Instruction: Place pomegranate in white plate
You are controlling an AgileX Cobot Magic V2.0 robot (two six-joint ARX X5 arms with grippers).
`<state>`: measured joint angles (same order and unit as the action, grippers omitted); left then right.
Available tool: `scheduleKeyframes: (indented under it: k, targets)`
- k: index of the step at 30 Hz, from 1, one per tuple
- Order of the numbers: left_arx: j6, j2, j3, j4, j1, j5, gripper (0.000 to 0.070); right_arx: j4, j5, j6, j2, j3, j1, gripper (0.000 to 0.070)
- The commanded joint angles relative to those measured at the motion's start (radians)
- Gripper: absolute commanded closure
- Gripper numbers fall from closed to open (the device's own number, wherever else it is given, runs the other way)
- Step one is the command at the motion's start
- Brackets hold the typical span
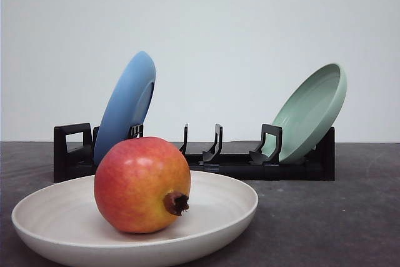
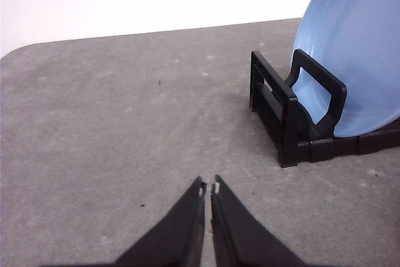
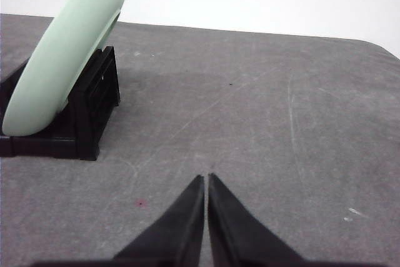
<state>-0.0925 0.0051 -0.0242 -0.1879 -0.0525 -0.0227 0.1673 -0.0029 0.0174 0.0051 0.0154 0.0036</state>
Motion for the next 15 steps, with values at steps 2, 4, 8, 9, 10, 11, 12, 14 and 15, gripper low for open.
scheduleKeyframes:
  k: [2,4,8,9,10,11,12,14,15]
  targets:
    - [0.001,-0.002,0.013,0.000,0.000,0.004,0.0700,-0.012,0.003,-0.017,-0.002,-0.004,-0.001,0.0697]
    - [0.000,-0.002,0.013,0.000,0.000,0.004,0.0700,-0.012,0.003,-0.017,-0.002,-0.004,-0.001,0.0696]
    - [0.001,-0.002,0.013,0.000,0.000,0.004,0.0700,-0.012,0.003,-0.017,-0.002,-0.004,-0.001,0.0697]
    - [0.000,-0.002,0.013,0.000,0.000,0.004,0.0700,-0.012,0.003,-0.017,-0.002,-0.004,-0.001,0.0697]
    - [0.000,-0.002,0.013,0.000,0.000,0.004,0.0700,-0.012,0.003,-0.017,-0.002,-0.004,-0.001,0.0697]
    - [0.000,-0.002,0.013,0.000,0.000,0.004,0.0700,-0.012,0.003,-0.017,-0.002,-0.004,-0.001,0.0697]
    - [0.000,-0.002,0.013,0.000,0.000,0.004,0.0700,-0.012,0.003,-0.017,-0.002,-0.004,-0.001,0.0697]
    - [0.000,-0.002,0.013,0.000,0.000,0.004,0.0700,-0.012,0.003,-0.017,-0.002,-0.004,-0.001,0.0696]
    - [0.000,-0.002,0.013,0.000,0.000,0.004,0.0700,-0.012,0.003,-0.017,-0.002,-0.004,-0.001,0.0697]
